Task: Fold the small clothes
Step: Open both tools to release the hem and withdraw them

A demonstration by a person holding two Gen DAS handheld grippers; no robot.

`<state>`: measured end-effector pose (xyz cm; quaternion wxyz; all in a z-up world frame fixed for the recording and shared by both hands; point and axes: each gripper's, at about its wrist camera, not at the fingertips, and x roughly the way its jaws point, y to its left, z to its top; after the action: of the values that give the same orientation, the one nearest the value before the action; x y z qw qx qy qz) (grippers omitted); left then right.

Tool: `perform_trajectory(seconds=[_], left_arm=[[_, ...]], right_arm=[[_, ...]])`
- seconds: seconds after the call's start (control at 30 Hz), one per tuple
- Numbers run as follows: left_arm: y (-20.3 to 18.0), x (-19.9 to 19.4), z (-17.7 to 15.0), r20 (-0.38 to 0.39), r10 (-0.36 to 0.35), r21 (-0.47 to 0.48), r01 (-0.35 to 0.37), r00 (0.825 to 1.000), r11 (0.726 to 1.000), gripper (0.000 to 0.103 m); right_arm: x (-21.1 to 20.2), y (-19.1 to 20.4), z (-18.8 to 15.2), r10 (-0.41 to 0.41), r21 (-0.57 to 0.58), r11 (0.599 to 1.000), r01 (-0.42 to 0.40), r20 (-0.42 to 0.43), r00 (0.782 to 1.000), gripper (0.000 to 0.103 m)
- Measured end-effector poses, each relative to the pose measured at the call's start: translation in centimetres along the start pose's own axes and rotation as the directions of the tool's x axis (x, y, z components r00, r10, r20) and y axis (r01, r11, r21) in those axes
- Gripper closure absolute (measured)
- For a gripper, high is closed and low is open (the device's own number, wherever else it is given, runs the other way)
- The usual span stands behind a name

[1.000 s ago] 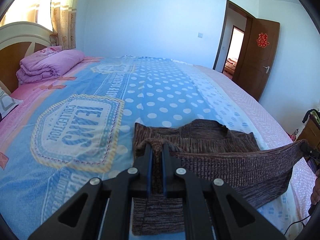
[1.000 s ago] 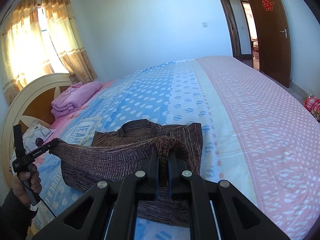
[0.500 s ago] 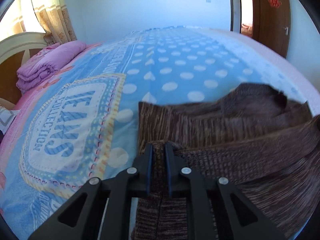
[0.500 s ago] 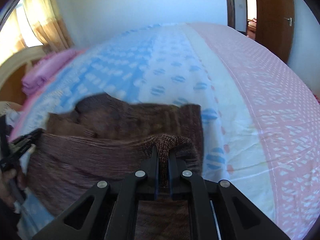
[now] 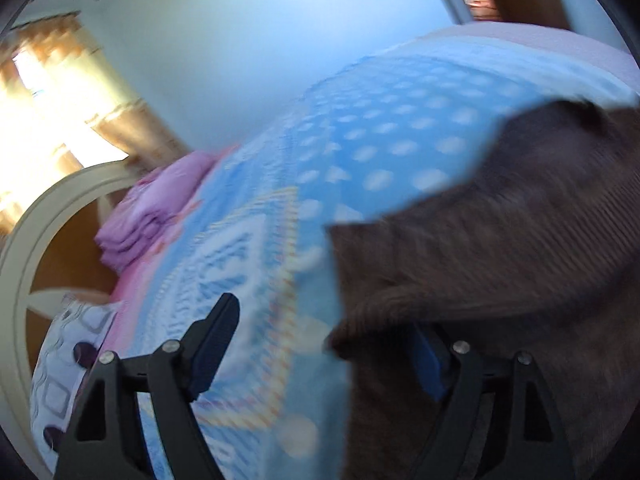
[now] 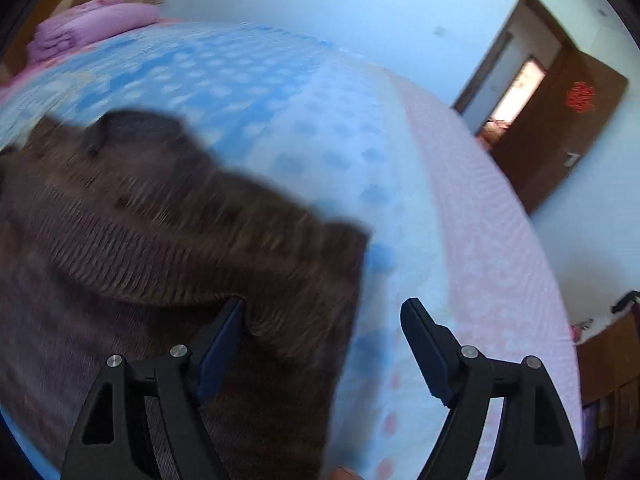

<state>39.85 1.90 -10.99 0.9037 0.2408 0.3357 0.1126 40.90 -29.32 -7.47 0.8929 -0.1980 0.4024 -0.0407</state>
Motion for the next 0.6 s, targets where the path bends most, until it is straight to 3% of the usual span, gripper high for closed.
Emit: perform_trajectory(seconds=[0.07, 0.13, 0.3, 0.37, 0.43, 0.47, 0.5, 0.6], left_arm=[[2.5, 1.2, 1.7, -0.038, -0.007, -0.107, 0.003, 0.999, 0.994, 0.018], [3.9, 2.1, 2.3, -0.062, -0.022, -0.152, 0.012, 0.998, 0.988, 0.002], [3.9, 3.1, 0.6, -0.093, -0.028, -0.1, 0.019, 0.995, 0.995, 0.0], [3.0, 3.2, -0.2, -0.091, -0.033, -0.063, 0.027, 0.995, 0.998, 0.0], [2.1, 3.1, -0.4, -0.087, -0.033, -0.039, 0.029, 0.996, 0.999, 0.0], [1.8, 3.1, -0.2, -0.088, -0.034, -0.037, 0.031, 0.996, 0.999, 0.0], [1.6, 3.1, 0.0, -0.092, -0.038, -0.039, 0.034, 0.995, 0.999, 0.0], [1.4, 3.7, 1.1, -0.118, -0.05, -0.049, 0.045, 0.992, 0.998, 0.0]], right_arm=[[-0.8, -2.1, 2.1, -0.035, 0.093, 0.995, 0.031, 0.052, 0.998, 0.023], [-1.5, -4.3, 3.4, -0.016, 0.192, 0.981, -0.001, 0.086, 0.996, 0.023], [-2.4, -5.3, 1.8, 0.053, 0.192, 0.979, -0.073, 0.107, 0.993, 0.023], [-2.7, -3.4, 0.2, 0.197, 0.109, 0.973, -0.205, 0.079, 0.977, 0.023], [-2.4, -0.6, -0.8, 0.262, -0.023, 0.965, -0.261, 0.017, 0.965, 0.023], [-2.4, 1.4, -1.5, 0.23, -0.128, 0.965, -0.228, -0.002, 0.973, 0.023], [-2.2, 3.3, -2.0, 0.144, -0.228, 0.963, -0.141, -0.004, 0.99, 0.023], [-0.8, 4.8, -1.0, 0.062, -0.284, 0.957, -0.062, -0.01, 0.998, 0.023]])
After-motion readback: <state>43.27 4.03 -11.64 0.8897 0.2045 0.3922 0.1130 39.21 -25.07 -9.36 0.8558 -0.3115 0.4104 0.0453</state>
